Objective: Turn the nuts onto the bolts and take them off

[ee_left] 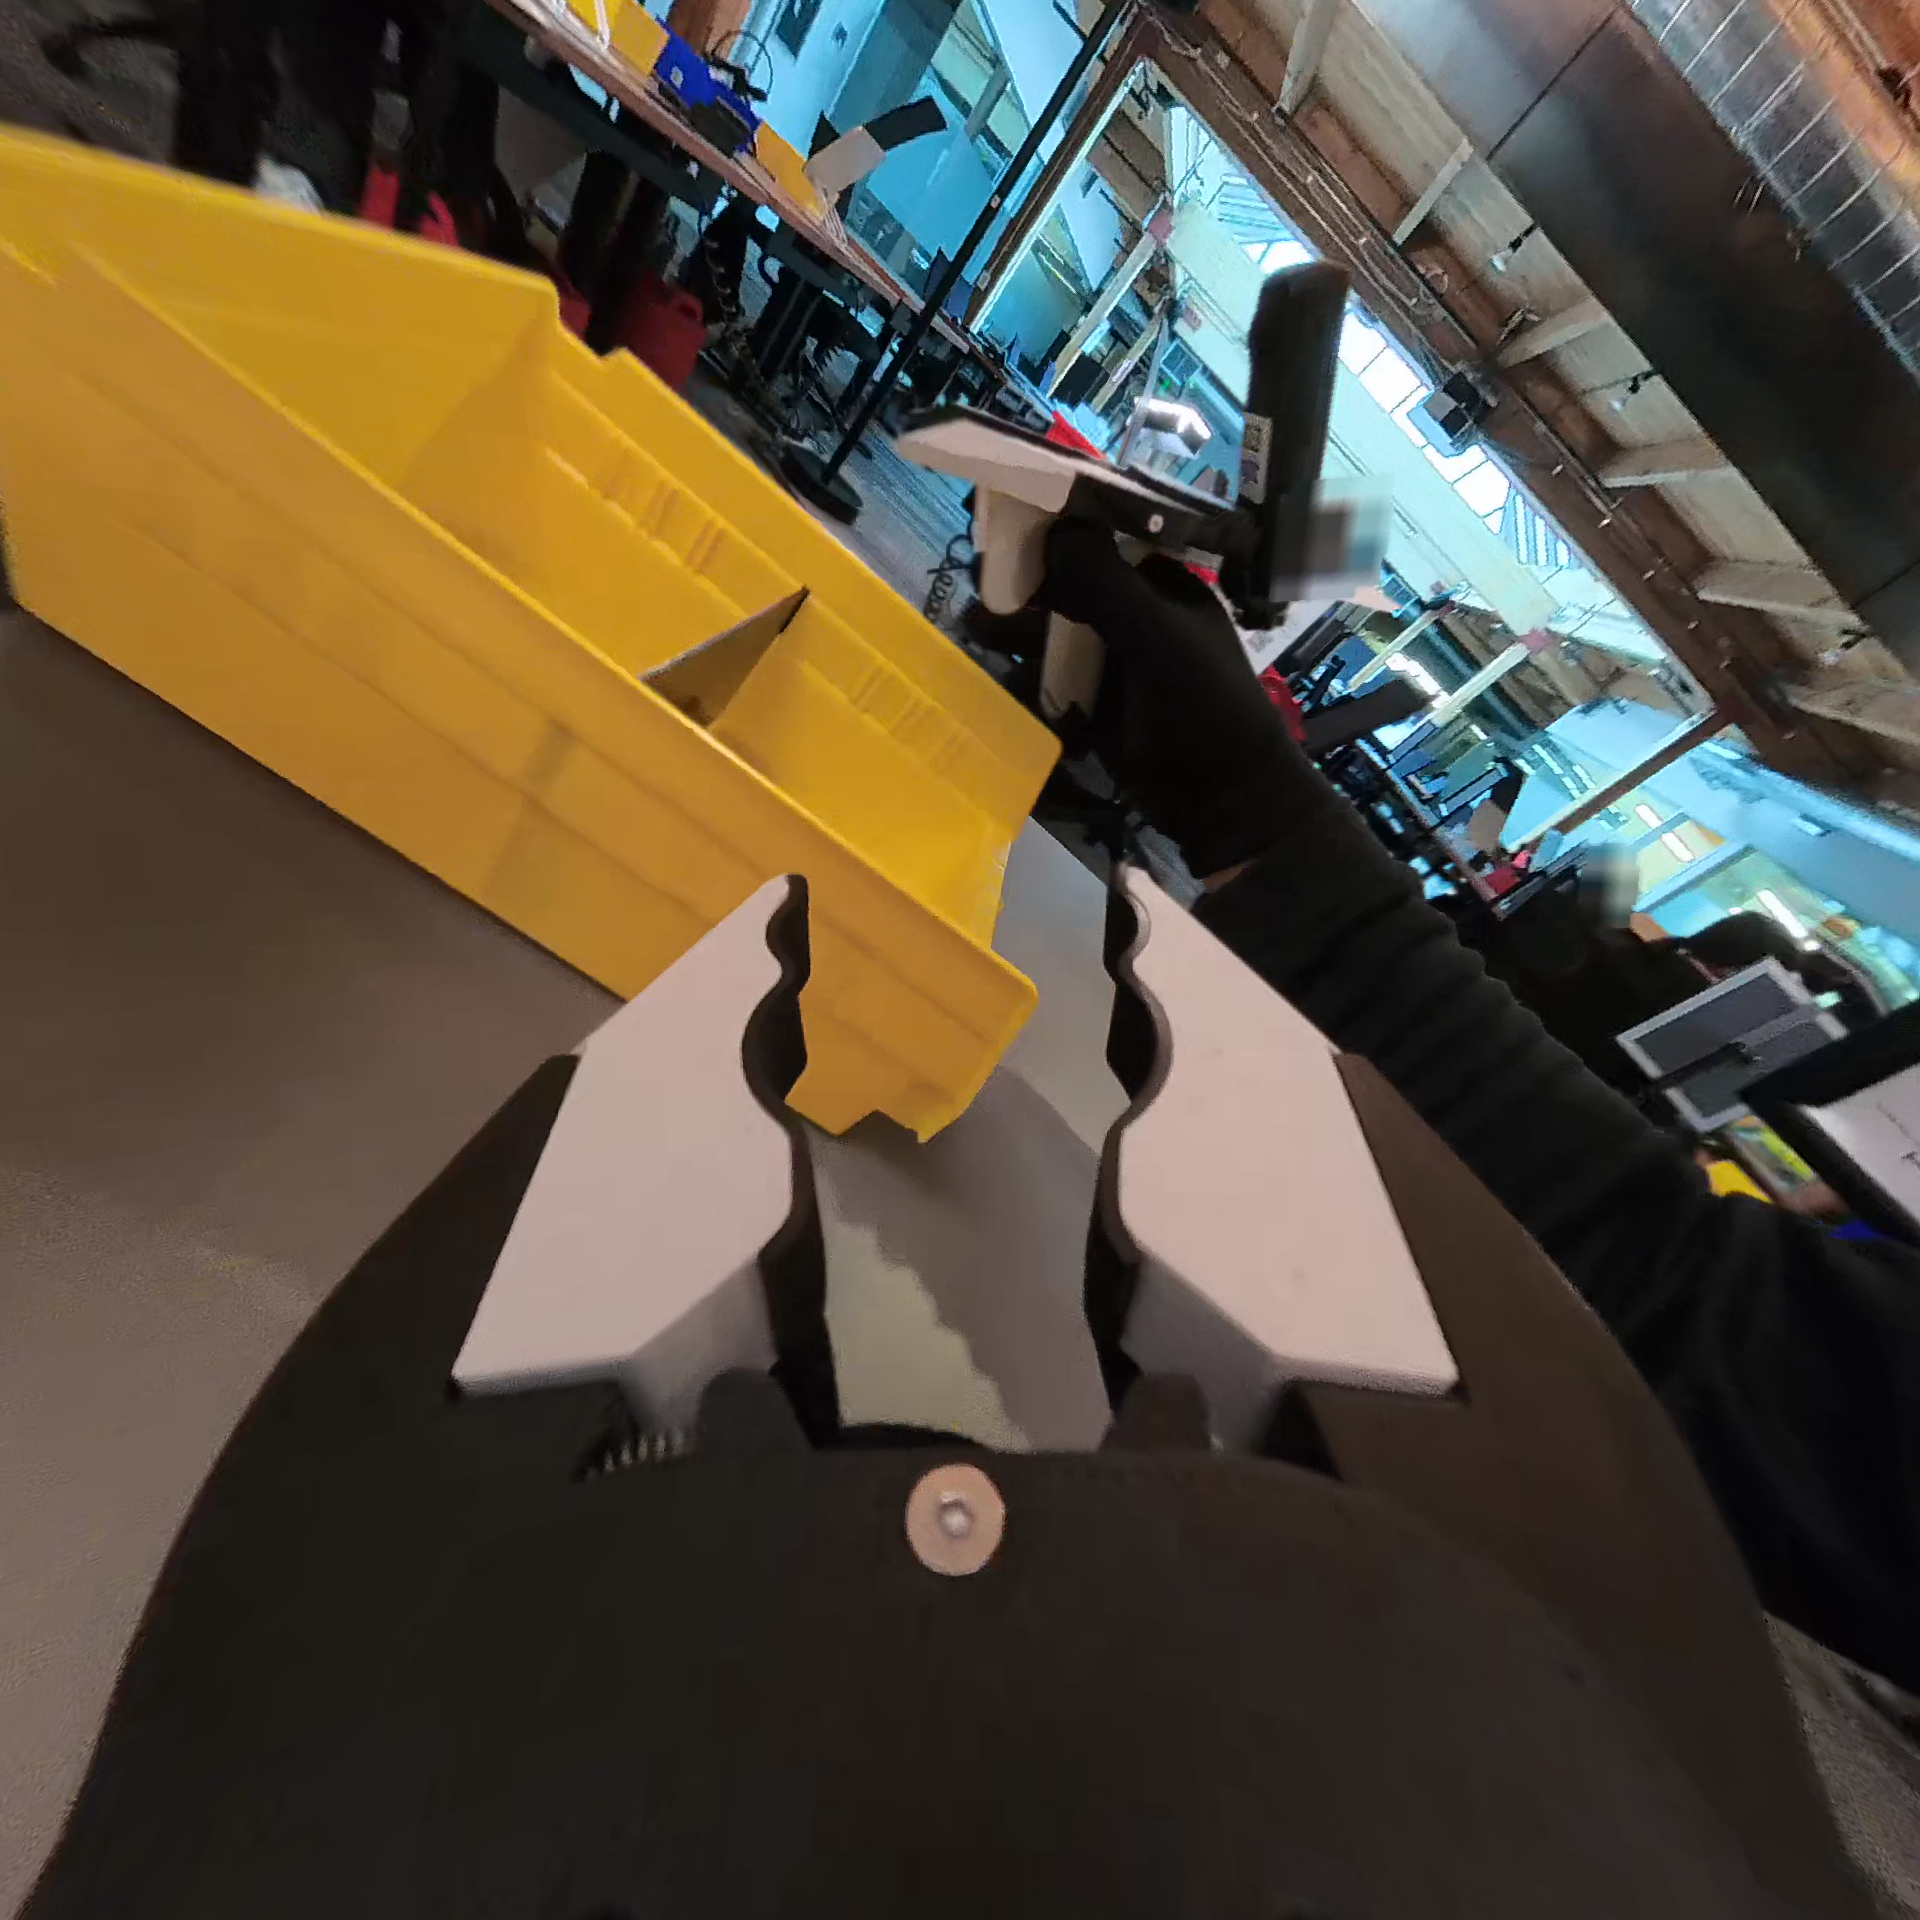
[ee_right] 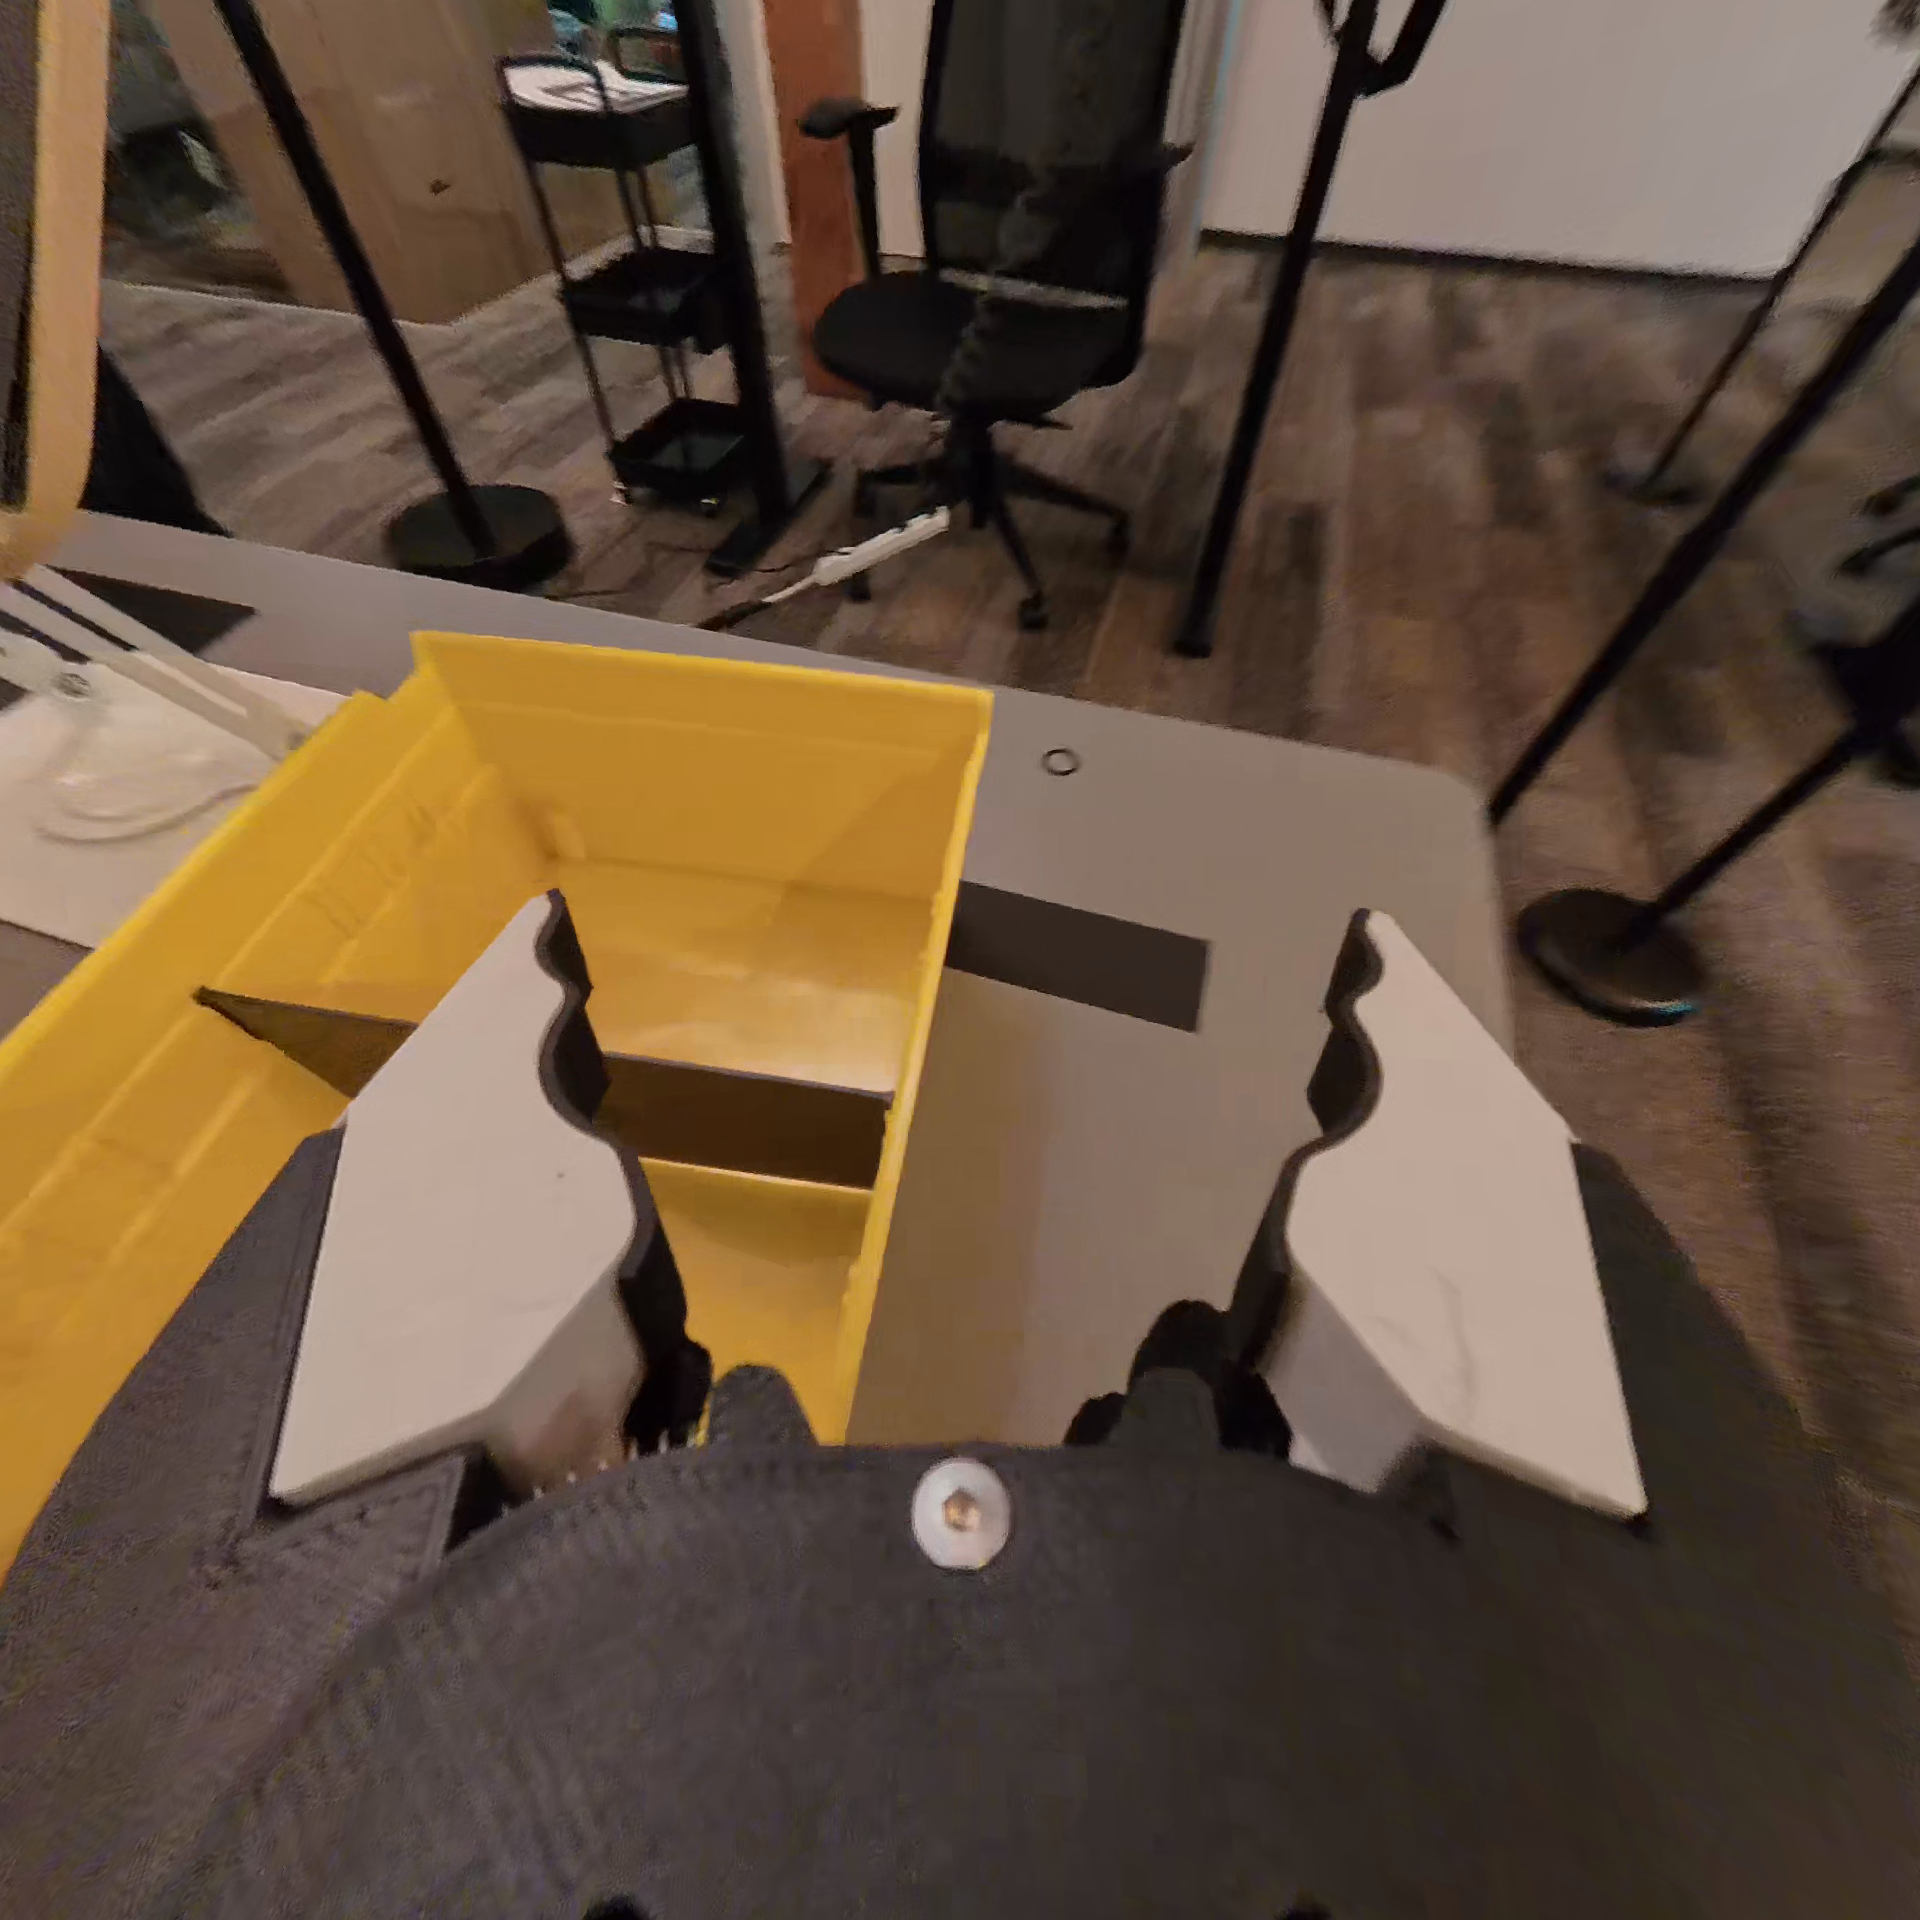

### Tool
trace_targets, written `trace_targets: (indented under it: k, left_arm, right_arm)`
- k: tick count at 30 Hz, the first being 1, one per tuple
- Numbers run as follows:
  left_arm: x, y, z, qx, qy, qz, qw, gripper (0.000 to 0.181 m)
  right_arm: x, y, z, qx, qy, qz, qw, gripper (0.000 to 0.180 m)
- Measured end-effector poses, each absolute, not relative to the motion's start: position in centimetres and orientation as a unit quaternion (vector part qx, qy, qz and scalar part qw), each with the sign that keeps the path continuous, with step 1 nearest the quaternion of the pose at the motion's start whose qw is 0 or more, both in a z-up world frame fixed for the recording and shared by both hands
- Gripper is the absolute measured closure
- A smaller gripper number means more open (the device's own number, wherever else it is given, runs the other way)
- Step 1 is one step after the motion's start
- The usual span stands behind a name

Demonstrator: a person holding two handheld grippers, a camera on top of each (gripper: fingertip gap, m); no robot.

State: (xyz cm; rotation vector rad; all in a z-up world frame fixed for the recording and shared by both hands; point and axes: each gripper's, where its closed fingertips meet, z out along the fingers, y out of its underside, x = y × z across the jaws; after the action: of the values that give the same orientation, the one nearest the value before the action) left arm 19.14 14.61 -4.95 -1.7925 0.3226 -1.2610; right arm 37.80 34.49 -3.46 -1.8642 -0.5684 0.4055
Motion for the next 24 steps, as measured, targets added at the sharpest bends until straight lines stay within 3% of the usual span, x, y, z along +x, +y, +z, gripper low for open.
trace_targets:
  k: [1,5,12,18,24]
  left_arm:
    - [18.2,14.3,-4.3,-0.723,0.135,-0.501,0.456,0.125]
    - [13.5,12.4,-1.5,-0.720,0.158,-0.454,0.501,0.123]
    - [2.2,7.2,0.7,-0.748,0.167,-0.321,0.556,0.121]
    - [-15.1,-0.2,1.3,-0.794,0.069,-0.111,0.594,0.123]
    - [-31.5,-9.7,-3.0,-0.842,-0.074,0.053,0.531,0.106]
  right_arm:
    - [38.1,33.9,-2.6,-0.783,-0.244,0.145,0.553,0.040]
    - [36.5,29.9,1.5,-0.755,-0.280,0.088,0.586,0.042]
    - [24.6,19.7,4.9,-0.685,-0.395,0.131,0.597,0.048]
    - [14.7,11.8,3.4,-0.640,-0.468,0.219,0.569,0.053]
    - [7.3,5.8,-0.4,-0.618,-0.529,0.283,0.508,0.055]
